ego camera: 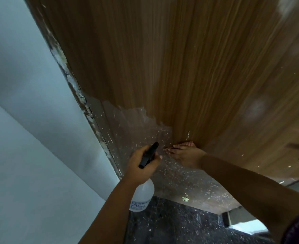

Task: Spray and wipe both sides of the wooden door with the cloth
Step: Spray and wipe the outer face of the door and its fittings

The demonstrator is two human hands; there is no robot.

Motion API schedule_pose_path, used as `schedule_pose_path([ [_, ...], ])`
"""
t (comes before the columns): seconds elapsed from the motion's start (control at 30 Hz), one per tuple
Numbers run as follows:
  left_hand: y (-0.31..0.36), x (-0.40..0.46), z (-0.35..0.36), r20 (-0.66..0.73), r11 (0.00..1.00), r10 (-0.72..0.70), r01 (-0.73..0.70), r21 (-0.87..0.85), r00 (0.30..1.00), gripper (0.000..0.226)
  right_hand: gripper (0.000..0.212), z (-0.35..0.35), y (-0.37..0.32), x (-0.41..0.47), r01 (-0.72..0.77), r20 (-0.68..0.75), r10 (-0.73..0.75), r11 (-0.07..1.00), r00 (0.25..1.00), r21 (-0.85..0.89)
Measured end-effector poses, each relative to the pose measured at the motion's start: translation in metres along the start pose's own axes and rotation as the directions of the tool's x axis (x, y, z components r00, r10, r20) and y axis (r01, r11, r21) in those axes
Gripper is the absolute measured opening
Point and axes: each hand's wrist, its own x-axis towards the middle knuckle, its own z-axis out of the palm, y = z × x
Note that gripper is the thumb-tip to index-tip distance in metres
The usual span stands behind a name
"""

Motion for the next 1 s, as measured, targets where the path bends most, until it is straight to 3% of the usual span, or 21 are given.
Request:
schedule_pose_path([
  [0.07,0.005,-0.004,-0.006,-0.009,1.000,-0.023,0.023,-0.011,1.000,0.010,0.050,-0.030,0.030,0.011,-0.090,-0.131,0.091,0.996,0.987,0.015],
  [0.13,0.007,-0.006,-0.013,-0.044,0.997,-0.060,0.057,-0.051,0.997,0.009,0.061,-0.072,0.075,0.017,-0.237,-0.291,0.246,0.969,0.925,0.066],
  [0.27,0.000,-0.007,-0.023,-0.081,0.991,-0.122,0.118,-0.060,0.989,0.009,0.048,-0.139,0.150,0.007,-0.497,-0.536,0.505,0.850,0.676,0.173],
  [0.43,-0.018,-0.008,-0.033,-0.064,0.993,-0.119,0.117,-0.034,0.991,0.017,0.044,-0.125,0.138,0.020,-0.621,-0.630,0.620,0.737,0.468,0.265],
  [0.47,-0.021,-0.008,-0.038,-0.059,0.993,-0.115,0.112,-0.047,0.992,0.016,0.045,-0.114,0.126,0.028,-0.621,-0.624,0.630,0.732,0.462,0.279],
  [0.5,-0.027,-0.007,-0.043,-0.061,0.992,-0.114,0.111,-0.053,0.992,0.016,0.048,-0.101,0.112,0.038,-0.596,-0.582,0.618,0.758,0.528,0.264],
  [0.57,-0.035,-0.006,-0.050,-0.072,0.994,-0.104,0.101,-0.037,0.992,0.022,0.057,-0.066,0.073,0.057,-0.415,-0.385,0.424,0.903,0.820,0.110],
  [0.6,-0.037,-0.007,-0.053,-0.072,0.995,-0.099,0.097,-0.025,0.992,0.025,0.060,-0.052,0.051,0.064,-0.264,-0.253,0.262,0.964,0.931,0.025],
  [0.63,-0.039,-0.007,-0.055,-0.075,0.995,-0.099,0.098,-0.019,0.992,0.024,0.058,-0.041,0.030,0.070,-0.142,-0.104,0.136,0.989,0.985,-0.045],
  [0.7,-0.044,-0.005,-0.062,-0.097,0.993,-0.111,0.107,-0.044,0.989,0.018,0.047,-0.028,0.005,0.086,-0.004,0.070,0.005,1.000,0.998,-0.015],
  [0.77,-0.044,-0.001,-0.072,-0.137,0.988,-0.130,0.116,-0.104,0.982,0.011,0.040,-0.037,0.010,0.102,0.054,0.086,-0.056,0.998,0.995,0.018],
  [0.83,-0.040,0.000,-0.081,-0.159,0.983,-0.143,0.121,-0.139,0.977,0.008,0.043,-0.062,0.033,0.112,0.035,-0.021,-0.035,0.999,0.999,0.002],
  [0.9,-0.034,0.001,-0.088,-0.172,0.987,-0.121,0.100,-0.125,0.978,0.012,0.058,-0.107,0.072,0.112,-0.120,-0.202,0.131,0.991,0.971,0.067],
  [0.97,-0.028,0.000,-0.092,-0.188,0.988,-0.115,0.093,-0.123,0.975,0.011,0.063,-0.155,0.126,0.104,-0.318,-0.403,0.334,0.942,0.852,0.108],
  [1.0,-0.028,0.000,-0.096,-0.203,0.988,-0.120,0.097,-0.122,0.972,0.008,0.059,-0.172,0.148,0.101,-0.417,-0.491,0.430,0.898,0.758,0.142],
])
